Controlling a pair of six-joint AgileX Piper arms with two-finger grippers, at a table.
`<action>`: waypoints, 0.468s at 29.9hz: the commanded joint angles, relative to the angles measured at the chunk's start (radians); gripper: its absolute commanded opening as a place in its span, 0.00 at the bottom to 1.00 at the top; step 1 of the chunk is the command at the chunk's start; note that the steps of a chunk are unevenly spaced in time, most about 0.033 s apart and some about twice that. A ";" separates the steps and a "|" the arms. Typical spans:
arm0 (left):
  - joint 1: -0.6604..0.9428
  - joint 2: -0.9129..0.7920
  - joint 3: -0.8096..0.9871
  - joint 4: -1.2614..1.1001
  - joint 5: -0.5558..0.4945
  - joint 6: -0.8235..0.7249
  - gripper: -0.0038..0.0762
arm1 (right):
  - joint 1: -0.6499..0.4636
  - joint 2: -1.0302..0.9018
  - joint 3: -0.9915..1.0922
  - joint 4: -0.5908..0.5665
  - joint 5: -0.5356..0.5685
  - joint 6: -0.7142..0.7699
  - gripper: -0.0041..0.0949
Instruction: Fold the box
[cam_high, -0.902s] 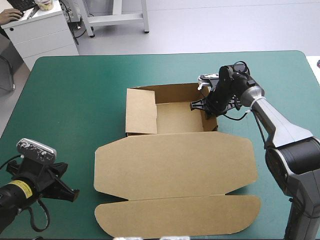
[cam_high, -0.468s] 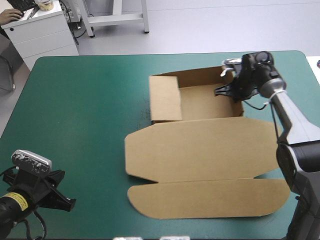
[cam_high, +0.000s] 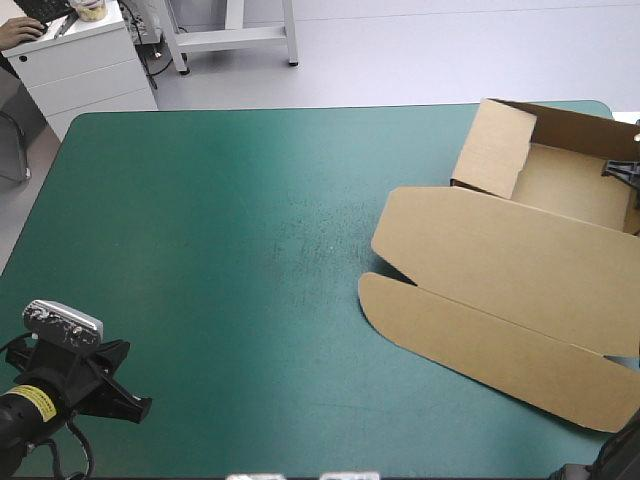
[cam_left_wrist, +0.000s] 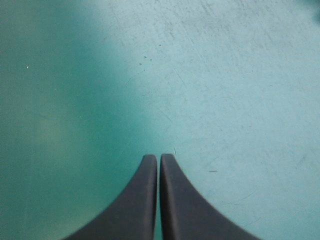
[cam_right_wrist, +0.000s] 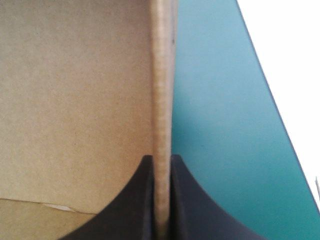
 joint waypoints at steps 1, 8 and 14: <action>0.000 0.009 -0.025 0.007 -0.065 -0.006 0.04 | -0.091 -0.060 -0.033 0.078 -0.069 -0.033 0.03; 0.000 0.009 -0.025 0.024 -0.065 -0.006 0.04 | -0.164 -0.039 -0.033 0.159 -0.056 -0.071 0.11; 0.000 0.009 -0.025 0.024 -0.063 -0.006 0.04 | -0.164 -0.026 -0.033 0.200 -0.047 -0.071 0.44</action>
